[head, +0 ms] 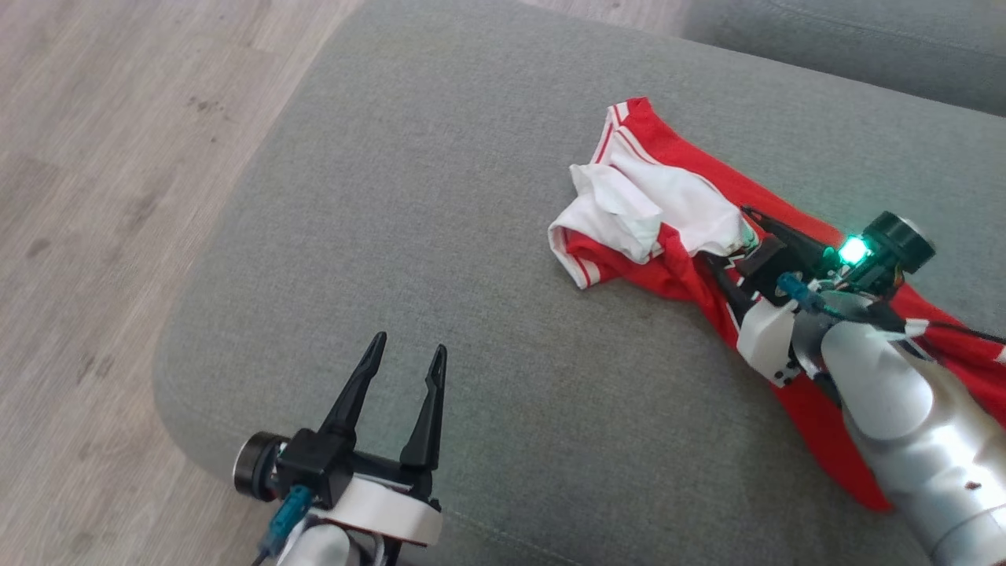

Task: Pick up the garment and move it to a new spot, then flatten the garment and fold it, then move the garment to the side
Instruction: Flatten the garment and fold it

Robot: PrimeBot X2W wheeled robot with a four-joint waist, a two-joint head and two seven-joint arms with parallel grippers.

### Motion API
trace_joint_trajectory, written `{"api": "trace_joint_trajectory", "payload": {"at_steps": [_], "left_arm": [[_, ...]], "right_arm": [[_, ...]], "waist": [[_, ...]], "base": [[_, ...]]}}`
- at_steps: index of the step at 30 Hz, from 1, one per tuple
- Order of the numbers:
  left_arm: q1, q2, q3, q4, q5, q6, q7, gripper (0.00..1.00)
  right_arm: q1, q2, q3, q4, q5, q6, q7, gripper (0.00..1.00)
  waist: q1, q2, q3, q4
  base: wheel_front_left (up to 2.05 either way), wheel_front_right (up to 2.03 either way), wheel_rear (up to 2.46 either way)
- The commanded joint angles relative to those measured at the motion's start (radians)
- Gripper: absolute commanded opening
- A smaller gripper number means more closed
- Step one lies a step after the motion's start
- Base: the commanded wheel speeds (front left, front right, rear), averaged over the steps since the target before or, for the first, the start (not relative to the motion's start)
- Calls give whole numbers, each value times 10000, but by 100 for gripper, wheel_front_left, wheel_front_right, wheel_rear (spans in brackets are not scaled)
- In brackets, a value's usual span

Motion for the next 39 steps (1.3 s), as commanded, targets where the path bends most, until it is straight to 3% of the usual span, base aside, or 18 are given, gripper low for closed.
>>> {"api": "trace_joint_trajectory", "payload": {"at_steps": [1, 12, 18, 22, 23, 27, 31, 34, 39], "left_arm": [[-369, -6, 428, -234, 109, -39, -95, 100], [-362, -51, 479, -304, 14, -53, -95, 100], [-654, -53, 84, -481, -276, -9, -95, 100], [-826, -53, -84, -487, -374, 19, -95, 100], [-875, -53, -115, -491, -401, 35, -95, 100], [-1027, -54, -202, -492, -459, 84, -95, 100], [-1150, -54, -97, -436, -384, 107, -95, 100], [-1171, -54, 122, -417, -257, 94, -95, 100], [-1061, -54, 657, -410, 42, -55, -95, 100]], "right_arm": [[-344, 50, 120, -117, 109, -9, -153, 0], [-1707, -128, -1376, 959, 1795, -9, -301, 0], [-3387, -1183, -2674, 1576, 2545, -9, 518, 0], [-4135, -1702, -3285, 2014, 2384, -9, 892, 0], [-4338, -1827, -3498, 2156, 2269, -9, 976, 96], [-4896, -2082, -4497, 2647, 1700, -9, 1194, 100], [-4922, -1802, -5397, 2834, 1070, -9, 1015, 100], [-4639, -1282, -5738, 2849, 710, -9, 522, 100], [-3919, 131, -5642, 2851, 750, -9, -701, 100]], "waist": [[-2, 0, 41, 57], [-2, 0, 188, 166], [-2, 0, 693, 445], [-2, 0, 949, 610], [-2, 0, 1026, 649], [-2, 0, 1211, 703], [-2, 0, 1122, 492], [-2, 0, 857, 148], [-2, 0, 44, -799]], "base": [[0, 0, 0], [0, 0, 0], [0, 0, 0], [0, 0, 0], [0, 0, 0], [0, 0, 0], [0, 0, 0], [0, 0, 0], [0, 0, 0]]}}
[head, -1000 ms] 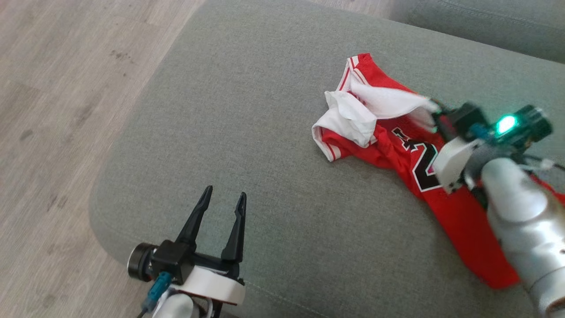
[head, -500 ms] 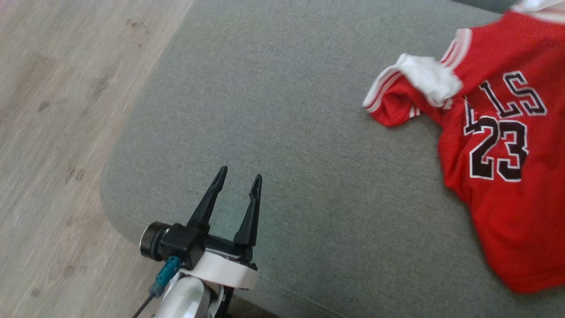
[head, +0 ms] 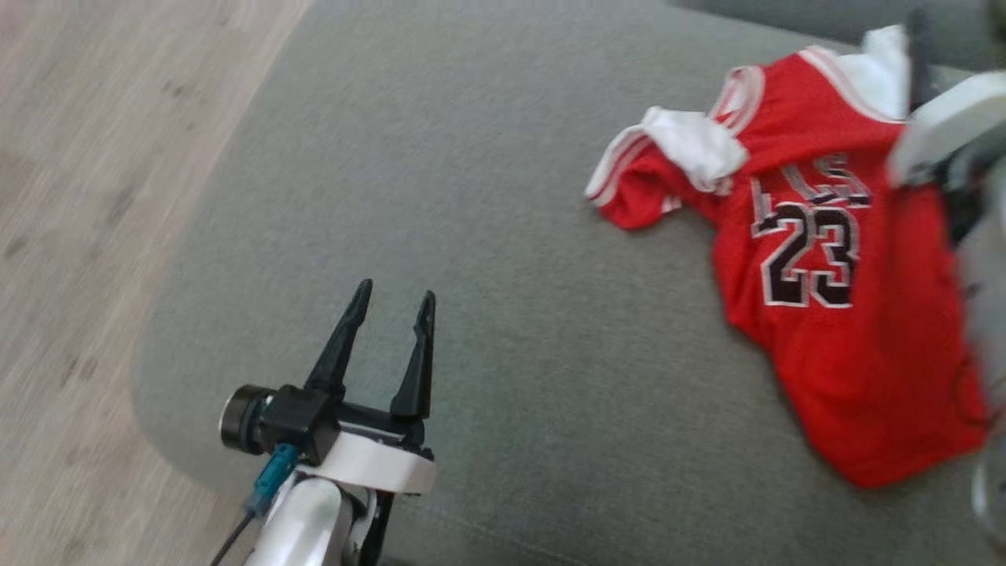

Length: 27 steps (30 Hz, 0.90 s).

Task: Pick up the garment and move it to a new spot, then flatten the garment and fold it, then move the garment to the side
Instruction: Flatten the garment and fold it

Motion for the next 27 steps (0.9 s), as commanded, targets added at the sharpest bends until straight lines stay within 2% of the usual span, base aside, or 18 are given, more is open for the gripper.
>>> {"api": "trace_joint_trajectory", "payload": {"at_steps": [1, 5, 9, 16, 20, 27], "left_arm": [[-196, 30, 426, -279, 110, -43, -95, 100], [-18, 57, 671, -291, 316, -135, -95, 100], [288, 66, 916, -401, 377, -200, -95, 100], [710, 83, 1200, -385, 451, -294, -95, 100], [797, 89, 1313, -303, 524, -359, -95, 100], [743, 87, 1348, -271, 669, -451, -95, 100]], "right_arm": [[5, 284, 268, -340, 138, -9, -205, 100], [826, 1121, 859, -1016, 898, -9, -389, 100], [2217, 1591, 1871, -2829, 1833, -9, -399, 100], [5091, 1902, 2704, -5725, 3410, -9, -402, 100], [6492, 2004, 2679, -6983, 3960, -9, -402, 100], [8118, 2067, 2814, -7963, 4441, -9, -372, 100]], "waist": [[1, 0, -571, -598], [1, 0, -1123, -1250], [1, 0, -1504, -1926], [1, 0, -1915, -2896], [1, 0, -2019, -3227], [1, 0, -1920, -3360]], "base": [[0, 0, 0], [0, 0, 0], [0, 0, 0], [0, 0, 0], [0, 0, 0], [0, 0, 0]]}}
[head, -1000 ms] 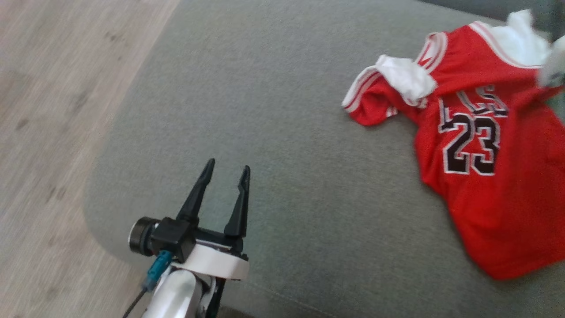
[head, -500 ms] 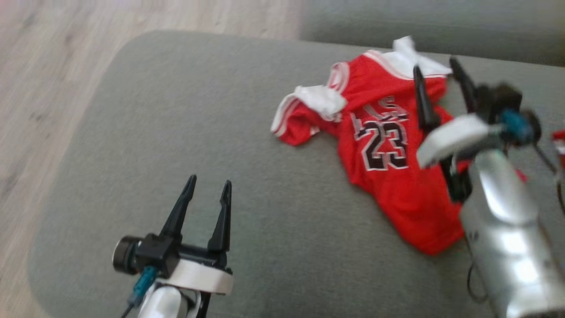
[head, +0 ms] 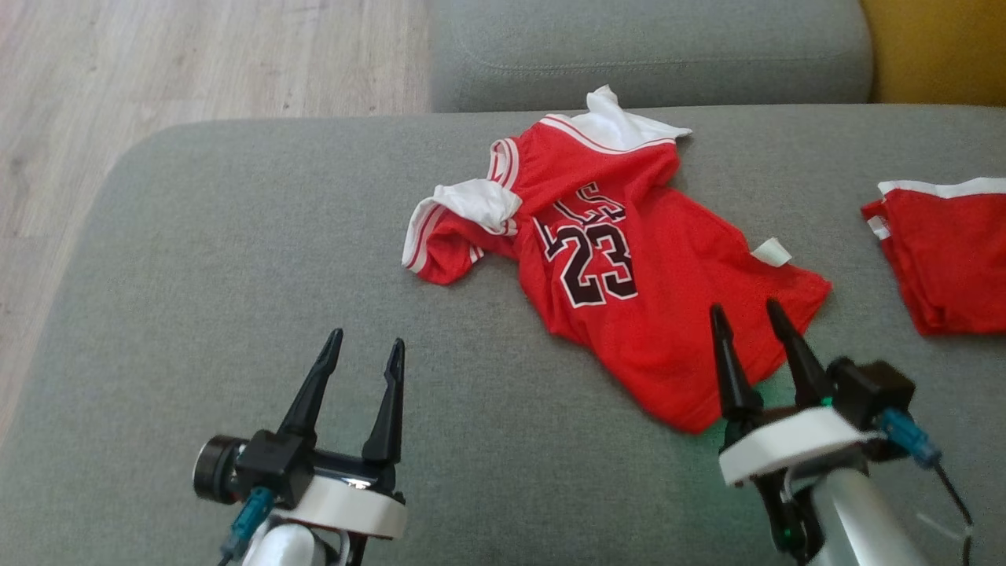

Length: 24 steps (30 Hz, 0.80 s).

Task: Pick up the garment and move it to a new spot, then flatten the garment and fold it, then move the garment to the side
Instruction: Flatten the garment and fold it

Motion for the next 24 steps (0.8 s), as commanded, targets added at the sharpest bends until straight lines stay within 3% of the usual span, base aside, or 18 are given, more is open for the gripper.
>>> {"api": "trace_joint_trajectory", "payload": {"at_steps": [1, 8, 14, 24], "left_arm": [[-349, 51, 352, -271, 99, -61, -95, 100], [-624, 29, 204, -192, 193, -136, -95, 100], [-1097, 9, -74, -212, 118, -187, -95, 100], [-1810, -1, -955, -169, -571, 94, -95, 100]], "right_arm": [[-236, 135, 274, -445, 74, -9, -58, 100], [-395, 139, 207, -1013, -276, -9, 368, 100], [-1664, 140, 313, -959, -720, -9, 1396, 100], [-4608, -342, 1198, 1553, -673, -9, 2637, 100]], "waist": [[2, -1, 61, 51], [2, -1, 566, 567], [2, -1, 1359, 1400], [2, -1, 2264, 2920]], "base": [[0, 0, 0], [0, 0, 0], [0, 0, 0], [0, 0, 0]]}}
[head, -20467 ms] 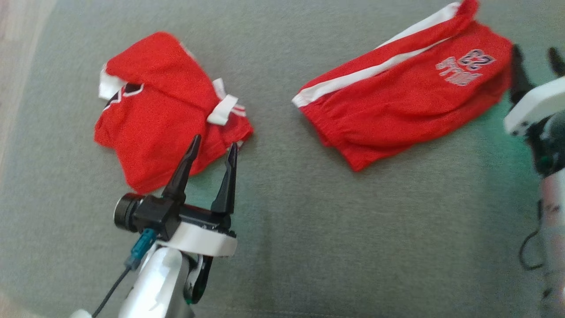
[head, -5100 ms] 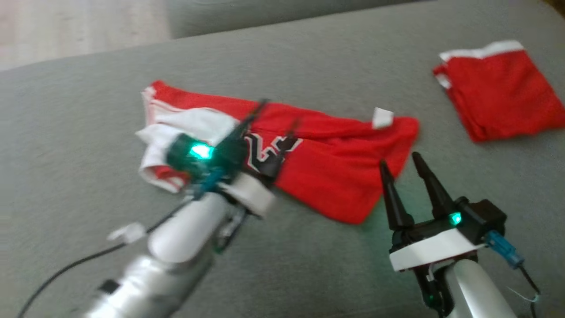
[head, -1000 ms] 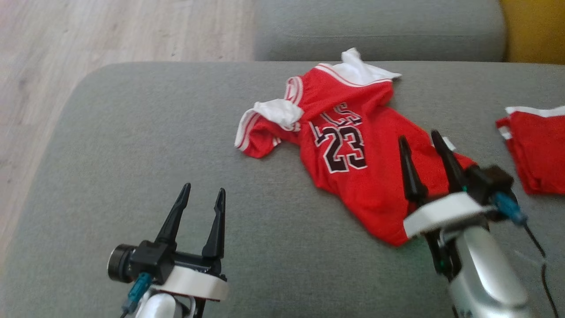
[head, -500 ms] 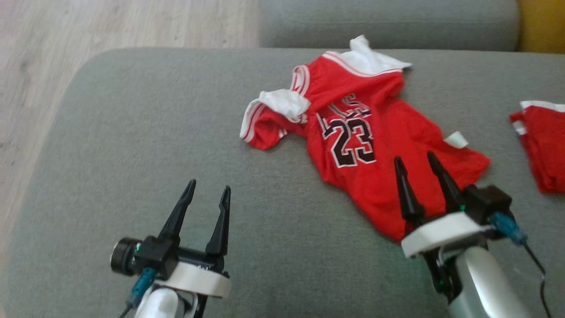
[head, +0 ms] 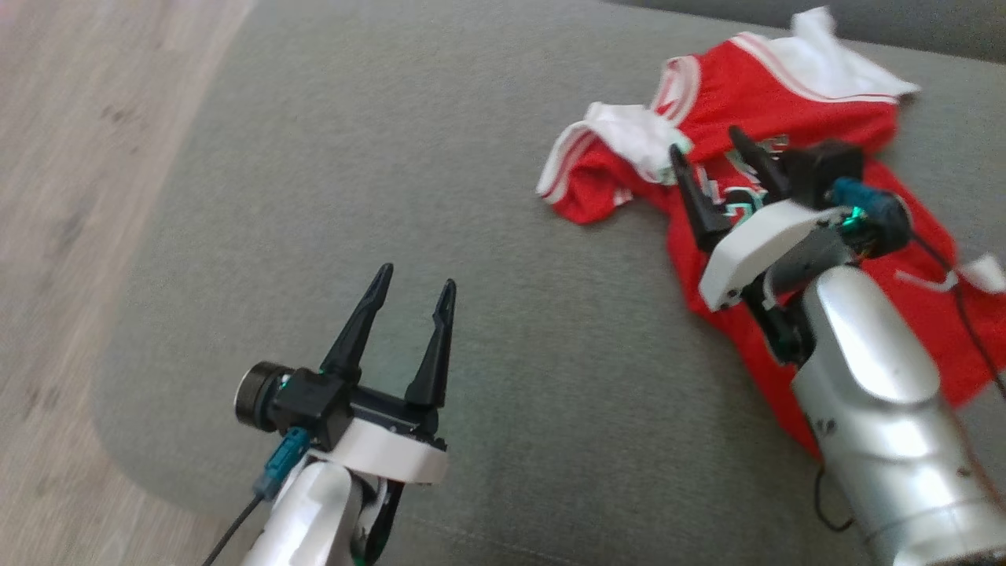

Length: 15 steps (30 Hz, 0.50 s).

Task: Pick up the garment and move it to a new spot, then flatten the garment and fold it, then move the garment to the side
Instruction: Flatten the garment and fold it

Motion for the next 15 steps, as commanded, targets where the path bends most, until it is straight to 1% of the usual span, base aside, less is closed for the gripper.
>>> {"api": "trace_joint_trajectory", "payload": {"at_steps": [1, 7, 13, 14, 15], "left_arm": [[-411, 24, 160, -272, -68, 91, -93, 100], [-524, 23, -177, -305, -283, 249, -93, 100], [-558, 23, -450, -339, -479, 400, -93, 100], [-555, 23, -492, -346, -502, 427, -93, 100], [-551, 23, -528, -348, -523, 452, -93, 100]], "right_arm": [[-489, 3, 146, 105, 74, -9, 41, 100], [-1655, -210, 67, 2007, 115, -9, 125, 100], [-2412, -360, 231, 3423, 112, -9, 133, 100], [-2500, -365, 281, 3597, 149, -9, 119, 40], [-2581, -351, 361, 3700, 192, -9, 25, 0]], "waist": [[-2, 0, 370, 567], [-2, 0, 585, 1120], [-2, 0, 741, 1403], [-2, 0, 748, 1427], [-2, 0, 750, 1446]], "base": [[0, 0, 0], [0, 0, 0], [0, 0, 0], [0, 0, 0], [0, 0, 0]]}}
